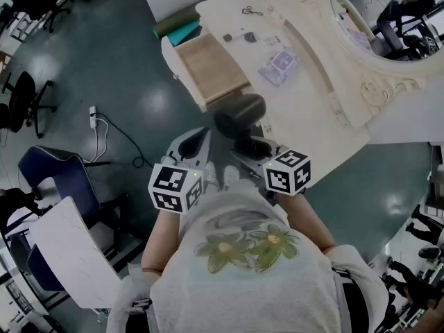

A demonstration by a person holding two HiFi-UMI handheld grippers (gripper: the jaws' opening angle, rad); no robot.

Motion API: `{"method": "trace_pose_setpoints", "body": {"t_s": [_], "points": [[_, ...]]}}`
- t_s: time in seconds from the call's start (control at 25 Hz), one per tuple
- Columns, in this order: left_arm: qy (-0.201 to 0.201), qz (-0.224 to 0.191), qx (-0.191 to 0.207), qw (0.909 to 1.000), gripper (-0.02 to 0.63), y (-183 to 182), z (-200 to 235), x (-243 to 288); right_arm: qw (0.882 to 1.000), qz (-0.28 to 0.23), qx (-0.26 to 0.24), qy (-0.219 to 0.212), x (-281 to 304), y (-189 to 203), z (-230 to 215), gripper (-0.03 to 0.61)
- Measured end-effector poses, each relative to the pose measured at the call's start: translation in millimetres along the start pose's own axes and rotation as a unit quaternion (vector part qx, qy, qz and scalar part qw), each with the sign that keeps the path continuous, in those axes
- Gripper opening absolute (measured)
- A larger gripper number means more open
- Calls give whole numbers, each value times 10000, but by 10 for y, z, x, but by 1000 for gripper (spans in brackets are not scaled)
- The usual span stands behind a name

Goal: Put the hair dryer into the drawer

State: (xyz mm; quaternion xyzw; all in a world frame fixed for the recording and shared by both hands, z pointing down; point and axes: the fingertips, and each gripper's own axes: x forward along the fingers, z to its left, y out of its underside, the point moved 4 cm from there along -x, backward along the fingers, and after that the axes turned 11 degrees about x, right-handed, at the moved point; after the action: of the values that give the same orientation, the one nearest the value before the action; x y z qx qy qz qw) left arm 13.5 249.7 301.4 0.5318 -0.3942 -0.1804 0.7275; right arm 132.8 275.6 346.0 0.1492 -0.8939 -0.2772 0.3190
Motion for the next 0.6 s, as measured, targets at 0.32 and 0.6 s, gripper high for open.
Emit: {"method": "trace_pose_setpoints", "body": {"t_s": [0.32,0.6], "points": [[42,-6,-31,10000,11,59,-75,-91,9999,12,107,-33,-49,92,49,227],[14,-77,-51,10000,11,55,-127,-88,10000,11,-57,-77,-93,79,82,227]]}}
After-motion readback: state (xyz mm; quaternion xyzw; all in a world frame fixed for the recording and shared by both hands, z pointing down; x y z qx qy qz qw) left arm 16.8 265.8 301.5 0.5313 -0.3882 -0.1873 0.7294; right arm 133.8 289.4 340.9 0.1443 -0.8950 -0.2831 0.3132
